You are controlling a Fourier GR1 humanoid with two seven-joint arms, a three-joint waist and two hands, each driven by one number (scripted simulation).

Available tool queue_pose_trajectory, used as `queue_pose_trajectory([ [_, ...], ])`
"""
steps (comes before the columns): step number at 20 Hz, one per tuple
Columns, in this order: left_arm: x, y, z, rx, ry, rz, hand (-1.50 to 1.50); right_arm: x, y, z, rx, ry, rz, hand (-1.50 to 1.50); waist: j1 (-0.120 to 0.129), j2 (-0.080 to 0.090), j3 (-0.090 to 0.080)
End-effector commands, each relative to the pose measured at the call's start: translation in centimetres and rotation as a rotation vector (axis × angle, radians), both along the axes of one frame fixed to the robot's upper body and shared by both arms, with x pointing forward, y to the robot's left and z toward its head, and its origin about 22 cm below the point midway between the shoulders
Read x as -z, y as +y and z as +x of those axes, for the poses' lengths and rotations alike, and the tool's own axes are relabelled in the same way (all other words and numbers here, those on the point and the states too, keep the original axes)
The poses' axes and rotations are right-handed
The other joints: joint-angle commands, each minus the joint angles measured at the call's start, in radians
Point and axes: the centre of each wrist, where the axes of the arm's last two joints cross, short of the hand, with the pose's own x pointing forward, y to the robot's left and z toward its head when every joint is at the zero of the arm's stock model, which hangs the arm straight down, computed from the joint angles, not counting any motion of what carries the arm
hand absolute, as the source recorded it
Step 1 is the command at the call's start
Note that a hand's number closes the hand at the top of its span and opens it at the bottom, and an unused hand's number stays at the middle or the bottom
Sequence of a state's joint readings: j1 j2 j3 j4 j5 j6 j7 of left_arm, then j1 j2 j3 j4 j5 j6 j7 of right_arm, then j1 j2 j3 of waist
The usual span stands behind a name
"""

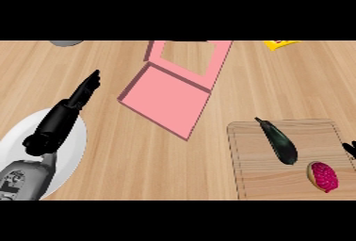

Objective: Pick the cupcake from the cutting board and place it in the cardboard box

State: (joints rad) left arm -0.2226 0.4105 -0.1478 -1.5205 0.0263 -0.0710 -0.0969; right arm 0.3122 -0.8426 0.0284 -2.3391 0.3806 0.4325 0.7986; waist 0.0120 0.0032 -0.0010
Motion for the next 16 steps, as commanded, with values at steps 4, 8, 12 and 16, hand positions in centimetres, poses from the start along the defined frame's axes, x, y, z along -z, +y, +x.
queue_pose_trajectory([
  [4,0.9,0.4,0.3,-0.004,0.005,-0.008,0.0,1.3,3.3,1.5,0.049,0.033,-0.033,-1.5,-0.009,-0.002,0.0],
  [8,0.5,0.5,0.1,0.002,-0.005,-0.006,0.0,5.2,1.3,3.4,0.057,0.022,-0.099,-1.5,-0.01,-0.002,0.001],
  [12,-1.3,-1.6,-0.3,-0.005,0.01,-0.007,0.0,4.2,1.7,4.6,0.065,0.016,-0.098,-1.5,-0.01,-0.004,0.001],
  [16,-0.2,0.3,-1.3,-0.01,-0.005,-0.003,0.0,5.1,0.7,3.9,0.068,0.046,-0.101,-1.5,-0.012,-0.004,0.001],
])
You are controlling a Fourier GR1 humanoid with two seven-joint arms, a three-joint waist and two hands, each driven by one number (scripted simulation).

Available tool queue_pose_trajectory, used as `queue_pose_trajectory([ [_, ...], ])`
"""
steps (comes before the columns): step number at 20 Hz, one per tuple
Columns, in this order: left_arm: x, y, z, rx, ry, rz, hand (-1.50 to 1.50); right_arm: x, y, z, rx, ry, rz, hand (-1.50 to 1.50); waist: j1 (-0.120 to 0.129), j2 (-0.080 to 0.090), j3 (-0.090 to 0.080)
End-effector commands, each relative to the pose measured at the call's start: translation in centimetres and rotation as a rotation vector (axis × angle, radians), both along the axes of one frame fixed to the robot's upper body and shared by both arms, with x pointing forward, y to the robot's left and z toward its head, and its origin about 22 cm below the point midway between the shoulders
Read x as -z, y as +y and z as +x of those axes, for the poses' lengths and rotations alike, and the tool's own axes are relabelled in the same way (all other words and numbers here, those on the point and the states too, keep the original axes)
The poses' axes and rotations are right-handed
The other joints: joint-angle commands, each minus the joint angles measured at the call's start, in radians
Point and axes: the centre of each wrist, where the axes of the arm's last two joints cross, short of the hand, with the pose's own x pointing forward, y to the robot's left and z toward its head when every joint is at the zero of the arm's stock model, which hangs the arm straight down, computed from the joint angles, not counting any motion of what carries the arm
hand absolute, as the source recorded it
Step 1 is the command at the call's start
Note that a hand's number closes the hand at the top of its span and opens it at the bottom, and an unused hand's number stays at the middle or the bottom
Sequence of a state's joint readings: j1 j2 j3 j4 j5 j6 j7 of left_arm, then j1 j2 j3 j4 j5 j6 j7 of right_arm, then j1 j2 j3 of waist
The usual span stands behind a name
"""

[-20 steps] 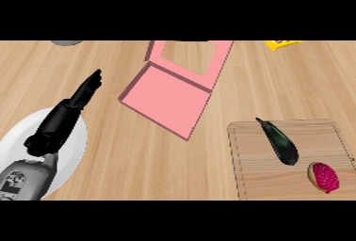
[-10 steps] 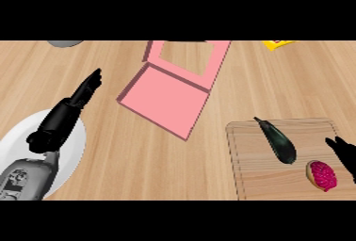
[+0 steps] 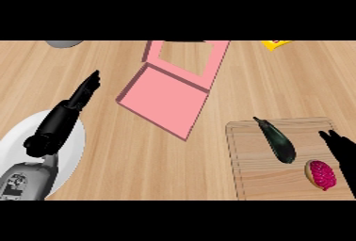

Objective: Pick the cupcake from the cutting board and place it in the cardboard box

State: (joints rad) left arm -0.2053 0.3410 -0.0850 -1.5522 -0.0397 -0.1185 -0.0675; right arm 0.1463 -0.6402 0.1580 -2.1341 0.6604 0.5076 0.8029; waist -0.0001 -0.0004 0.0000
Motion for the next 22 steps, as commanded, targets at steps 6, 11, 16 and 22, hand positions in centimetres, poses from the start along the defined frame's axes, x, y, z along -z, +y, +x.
queue_pose_trajectory([
  [6,1.7,0.4,0.3,0.004,-0.01,0.009,0.0,2.6,-2.0,0.9,0.022,0.04,-0.06,-1.5,-0.004,0.0,0.0],
  [11,0.2,-0.6,-0.7,0.002,0.009,-0.004,0.0,4.9,-0.9,1.5,0.02,0.048,-0.018,-1.5,0.001,-0.001,0.0],
  [16,0.1,0.2,-0.2,0.005,0.009,0.004,0.0,6.6,-1.4,2.6,0.014,0.083,-0.019,-1.5,0.0,0.0,0.0],
  [22,1.6,-0.5,-0.7,0.0,0.001,-0.001,0.0,7.5,-2.9,2.4,0.056,0.07,-0.056,-1.5,-0.001,0.0,0.0],
])
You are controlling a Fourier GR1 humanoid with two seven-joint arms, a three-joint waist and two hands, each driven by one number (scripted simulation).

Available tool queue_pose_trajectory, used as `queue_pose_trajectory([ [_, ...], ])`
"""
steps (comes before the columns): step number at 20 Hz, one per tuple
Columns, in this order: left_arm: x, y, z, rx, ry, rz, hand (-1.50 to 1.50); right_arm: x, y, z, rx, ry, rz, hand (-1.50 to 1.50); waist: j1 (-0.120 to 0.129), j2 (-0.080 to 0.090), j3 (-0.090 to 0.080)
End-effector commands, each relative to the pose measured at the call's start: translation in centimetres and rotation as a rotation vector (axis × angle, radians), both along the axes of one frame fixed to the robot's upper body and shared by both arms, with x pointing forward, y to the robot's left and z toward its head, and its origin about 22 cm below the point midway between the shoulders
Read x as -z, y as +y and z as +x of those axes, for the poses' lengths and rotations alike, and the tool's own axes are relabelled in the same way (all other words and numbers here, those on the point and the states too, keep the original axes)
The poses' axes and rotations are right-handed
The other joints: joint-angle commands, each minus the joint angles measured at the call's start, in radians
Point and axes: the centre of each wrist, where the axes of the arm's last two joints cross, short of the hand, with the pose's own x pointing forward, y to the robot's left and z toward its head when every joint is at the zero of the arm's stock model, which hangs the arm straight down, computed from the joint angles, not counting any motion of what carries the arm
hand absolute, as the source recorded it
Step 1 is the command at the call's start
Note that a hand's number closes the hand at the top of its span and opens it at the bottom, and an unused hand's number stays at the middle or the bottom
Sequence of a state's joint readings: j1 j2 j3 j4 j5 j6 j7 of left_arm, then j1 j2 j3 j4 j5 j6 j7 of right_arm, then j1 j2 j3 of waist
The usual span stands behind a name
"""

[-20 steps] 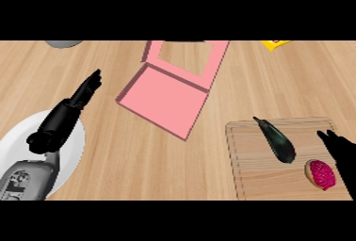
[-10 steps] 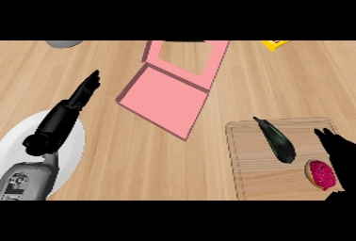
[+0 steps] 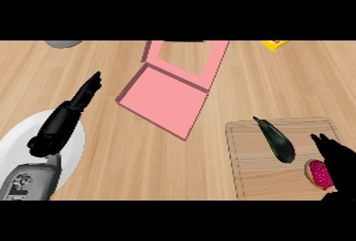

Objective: Pick the cupcake from the cutting board and place it in the cardboard box

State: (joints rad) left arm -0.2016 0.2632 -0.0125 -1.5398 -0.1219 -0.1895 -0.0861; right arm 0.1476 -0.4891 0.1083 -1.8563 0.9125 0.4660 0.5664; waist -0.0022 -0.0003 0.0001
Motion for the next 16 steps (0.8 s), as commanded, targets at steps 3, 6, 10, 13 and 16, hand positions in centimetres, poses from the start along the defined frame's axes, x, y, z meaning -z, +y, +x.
queue_pose_trajectory([
  [3,-1.0,2.1,-0.9,-0.005,0.005,0.003,0.0,1.7,-2.8,0.8,0.035,-0.004,-0.031,-1.5,0.004,0.0,0.0],
  [6,0.3,-1.5,1.8,0.019,0.011,-0.004,0.0,2.4,0.1,1.7,0.029,0.019,0.018,-1.5,0.0,0.001,0.0],
  [10,-1.3,0.3,-0.6,0.021,-0.007,-0.002,0.0,3.9,-3.3,-0.2,-0.008,0.034,0.023,-1.5,0.002,-0.001,0.0],
  [13,-1.4,-0.3,0.9,0.002,-0.002,-0.002,0.0,4.9,-2.3,0.2,-0.13,0.019,-0.003,1.5,0.002,0.0,0.0],
  [16,-0.1,1.4,0.1,-0.011,-0.006,-0.006,0.0,3.5,-3.2,-0.3,-0.162,-0.088,-0.048,1.5,-0.001,0.0,0.0],
])
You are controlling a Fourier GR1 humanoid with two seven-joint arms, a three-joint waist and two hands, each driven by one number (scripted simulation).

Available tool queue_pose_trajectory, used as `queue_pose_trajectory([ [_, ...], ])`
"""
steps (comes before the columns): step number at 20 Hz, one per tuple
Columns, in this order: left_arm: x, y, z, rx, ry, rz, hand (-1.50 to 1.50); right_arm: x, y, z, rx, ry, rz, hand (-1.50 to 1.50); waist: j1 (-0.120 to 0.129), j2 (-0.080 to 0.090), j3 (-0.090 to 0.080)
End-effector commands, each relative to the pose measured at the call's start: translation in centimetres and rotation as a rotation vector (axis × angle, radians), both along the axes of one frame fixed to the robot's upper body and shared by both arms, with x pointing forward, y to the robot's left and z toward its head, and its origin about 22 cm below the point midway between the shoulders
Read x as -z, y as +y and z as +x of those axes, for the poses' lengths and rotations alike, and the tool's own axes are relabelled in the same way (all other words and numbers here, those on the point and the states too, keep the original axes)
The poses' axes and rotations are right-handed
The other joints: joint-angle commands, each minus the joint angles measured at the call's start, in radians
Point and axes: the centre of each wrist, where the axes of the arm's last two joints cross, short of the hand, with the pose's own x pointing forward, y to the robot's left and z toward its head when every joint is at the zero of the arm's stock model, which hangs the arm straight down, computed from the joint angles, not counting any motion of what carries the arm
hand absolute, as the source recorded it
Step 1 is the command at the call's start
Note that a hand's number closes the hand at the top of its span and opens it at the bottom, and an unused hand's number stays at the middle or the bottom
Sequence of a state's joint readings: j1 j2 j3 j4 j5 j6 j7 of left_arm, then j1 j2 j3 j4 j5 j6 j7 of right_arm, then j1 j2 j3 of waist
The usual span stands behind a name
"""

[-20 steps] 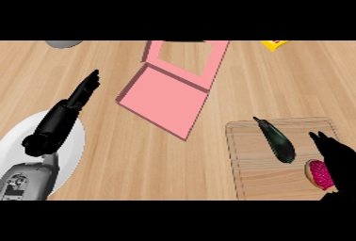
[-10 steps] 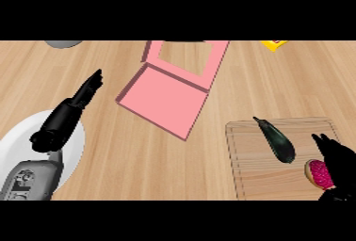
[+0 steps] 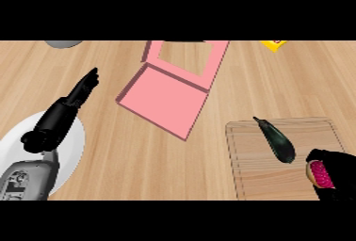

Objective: Pick the cupcake from the cutting board and place it in the cardboard box

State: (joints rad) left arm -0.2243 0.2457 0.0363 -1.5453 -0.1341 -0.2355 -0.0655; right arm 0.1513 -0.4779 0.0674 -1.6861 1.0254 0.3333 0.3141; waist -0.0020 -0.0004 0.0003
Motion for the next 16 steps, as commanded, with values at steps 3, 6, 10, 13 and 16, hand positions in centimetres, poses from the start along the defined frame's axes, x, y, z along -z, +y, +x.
queue_pose_trajectory([
  [3,0.8,1.8,0.4,0.006,-0.011,0.001,0.0,0.4,1.1,1.6,-0.083,-0.109,-0.047,1.5,0.002,0.001,0.0],
  [6,0.2,-0.5,-0.4,-0.017,0.009,-0.012,0.0,1.3,1.3,0.6,-0.114,-0.153,-0.057,1.5,0.001,0.0,0.0],
  [10,-0.4,-1.1,0.3,0.041,0.008,0.007,0.0,0.1,12.7,1.3,-0.404,-0.237,0.08,1.5,0.055,0.007,-0.001],
  [13,-0.6,-3.2,0.6,0.14,-0.023,-0.007,0.0,-1.4,20.1,1.8,-0.652,-0.261,0.242,1.5,0.176,0.03,-0.002],
  [16,-1.1,-4.2,1.0,0.18,-0.03,0.0,0.0,-3.3,26.3,1.5,-0.821,-0.327,0.299,1.5,0.206,0.027,-0.003],
])
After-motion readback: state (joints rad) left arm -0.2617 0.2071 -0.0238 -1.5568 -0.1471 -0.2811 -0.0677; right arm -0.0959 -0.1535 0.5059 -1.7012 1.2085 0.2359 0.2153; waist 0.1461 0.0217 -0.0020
